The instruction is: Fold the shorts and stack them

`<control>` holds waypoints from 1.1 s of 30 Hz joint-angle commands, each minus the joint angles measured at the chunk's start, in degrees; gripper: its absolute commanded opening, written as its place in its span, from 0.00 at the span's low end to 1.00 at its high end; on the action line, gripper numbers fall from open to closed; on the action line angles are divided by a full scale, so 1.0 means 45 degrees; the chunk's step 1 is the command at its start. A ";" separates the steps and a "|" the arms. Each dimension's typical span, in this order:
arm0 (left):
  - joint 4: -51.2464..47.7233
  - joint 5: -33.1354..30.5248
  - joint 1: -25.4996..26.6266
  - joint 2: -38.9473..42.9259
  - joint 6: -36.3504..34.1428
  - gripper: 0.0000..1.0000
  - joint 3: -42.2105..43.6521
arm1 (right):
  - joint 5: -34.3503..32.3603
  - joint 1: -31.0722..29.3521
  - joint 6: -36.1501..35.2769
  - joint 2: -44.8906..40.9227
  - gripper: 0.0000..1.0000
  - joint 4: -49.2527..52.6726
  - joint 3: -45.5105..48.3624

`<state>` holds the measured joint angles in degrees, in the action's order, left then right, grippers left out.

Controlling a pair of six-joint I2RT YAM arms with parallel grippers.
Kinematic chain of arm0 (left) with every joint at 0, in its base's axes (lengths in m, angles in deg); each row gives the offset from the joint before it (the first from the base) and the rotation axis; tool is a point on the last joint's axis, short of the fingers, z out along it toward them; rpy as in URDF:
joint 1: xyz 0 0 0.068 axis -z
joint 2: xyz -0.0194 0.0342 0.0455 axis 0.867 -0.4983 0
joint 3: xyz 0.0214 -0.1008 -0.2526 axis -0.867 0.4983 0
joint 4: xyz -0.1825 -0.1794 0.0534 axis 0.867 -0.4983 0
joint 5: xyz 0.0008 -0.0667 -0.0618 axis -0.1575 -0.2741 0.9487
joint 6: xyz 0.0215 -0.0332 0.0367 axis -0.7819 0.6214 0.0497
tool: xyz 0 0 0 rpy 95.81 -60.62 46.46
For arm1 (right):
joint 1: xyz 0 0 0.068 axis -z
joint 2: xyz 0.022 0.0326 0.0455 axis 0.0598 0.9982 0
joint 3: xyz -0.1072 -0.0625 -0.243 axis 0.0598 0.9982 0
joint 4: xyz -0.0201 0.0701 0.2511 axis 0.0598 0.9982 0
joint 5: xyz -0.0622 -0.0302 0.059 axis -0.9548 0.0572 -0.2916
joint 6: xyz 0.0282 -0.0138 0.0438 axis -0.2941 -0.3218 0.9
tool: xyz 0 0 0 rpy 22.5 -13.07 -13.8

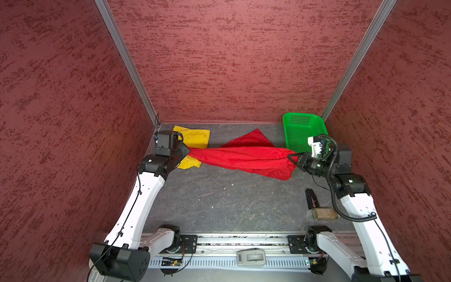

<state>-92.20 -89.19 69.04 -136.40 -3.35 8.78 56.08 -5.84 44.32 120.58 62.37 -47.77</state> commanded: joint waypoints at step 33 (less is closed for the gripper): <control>0.0225 -0.0358 -0.1202 -0.4872 -0.6654 0.00 -1.0670 | 0.0812 -0.1807 -0.2351 0.9649 0.00 0.1309 -1.4513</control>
<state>-96.59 -94.00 64.84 -157.19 -31.78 -33.46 60.86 -13.38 35.54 161.54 74.00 -103.99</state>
